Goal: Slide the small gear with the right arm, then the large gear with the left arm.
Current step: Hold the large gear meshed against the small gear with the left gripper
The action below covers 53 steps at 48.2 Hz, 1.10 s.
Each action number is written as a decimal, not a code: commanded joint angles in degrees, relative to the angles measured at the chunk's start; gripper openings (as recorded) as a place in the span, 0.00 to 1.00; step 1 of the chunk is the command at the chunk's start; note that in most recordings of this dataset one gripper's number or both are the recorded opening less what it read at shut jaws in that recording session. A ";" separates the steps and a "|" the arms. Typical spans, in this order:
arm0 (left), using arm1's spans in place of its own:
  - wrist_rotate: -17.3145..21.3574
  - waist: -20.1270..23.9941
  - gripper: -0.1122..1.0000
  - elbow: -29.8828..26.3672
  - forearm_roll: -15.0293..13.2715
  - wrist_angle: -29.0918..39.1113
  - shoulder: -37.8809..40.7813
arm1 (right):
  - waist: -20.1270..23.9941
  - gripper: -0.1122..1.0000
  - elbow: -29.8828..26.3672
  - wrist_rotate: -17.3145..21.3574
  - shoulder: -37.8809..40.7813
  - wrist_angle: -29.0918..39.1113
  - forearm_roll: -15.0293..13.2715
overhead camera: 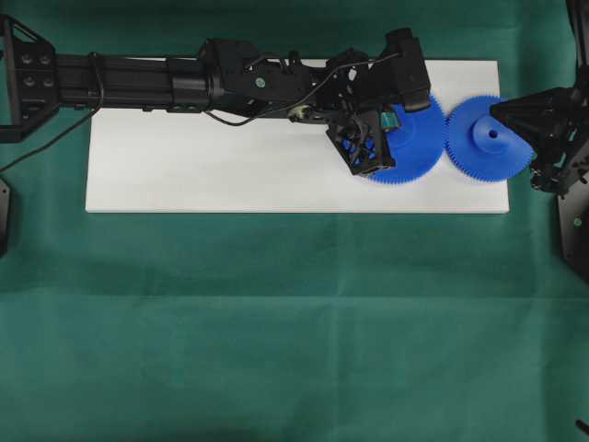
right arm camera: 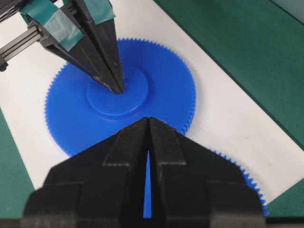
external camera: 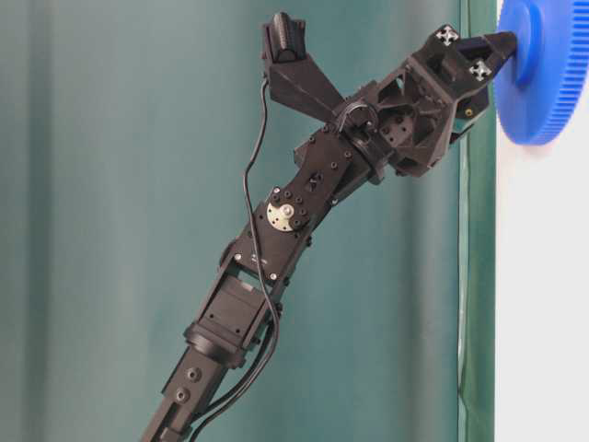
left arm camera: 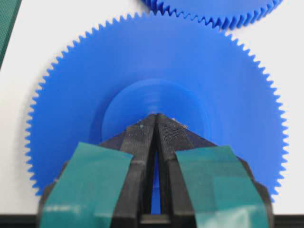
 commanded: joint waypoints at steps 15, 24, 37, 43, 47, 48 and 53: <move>0.00 -0.26 0.10 -0.09 0.18 0.18 -1.67 | 0.09 0.56 -0.44 -0.09 0.18 -0.62 -0.09; 0.00 -0.26 0.10 0.09 0.09 0.26 -1.76 | 0.09 0.56 -0.35 -0.09 0.00 -0.62 -0.09; -0.18 -0.35 0.10 4.22 0.09 0.26 -4.22 | 0.09 0.56 0.18 -0.09 -1.23 -0.62 -0.09; -0.26 -0.18 0.10 9.23 0.09 0.18 -6.77 | 0.09 0.56 0.26 0.00 -1.85 -0.62 -0.09; -0.44 -0.18 0.10 13.54 0.09 0.00 -9.05 | 0.09 0.56 0.35 -0.09 -1.85 -0.62 -0.18; -0.44 -0.18 0.10 14.68 0.09 -0.09 -9.58 | 0.09 0.56 0.26 -0.09 -1.76 -0.62 -0.09; -0.53 -0.09 0.10 21.45 0.09 -0.26 -13.18 | 0.00 0.56 0.26 -0.09 -1.76 -0.70 -0.09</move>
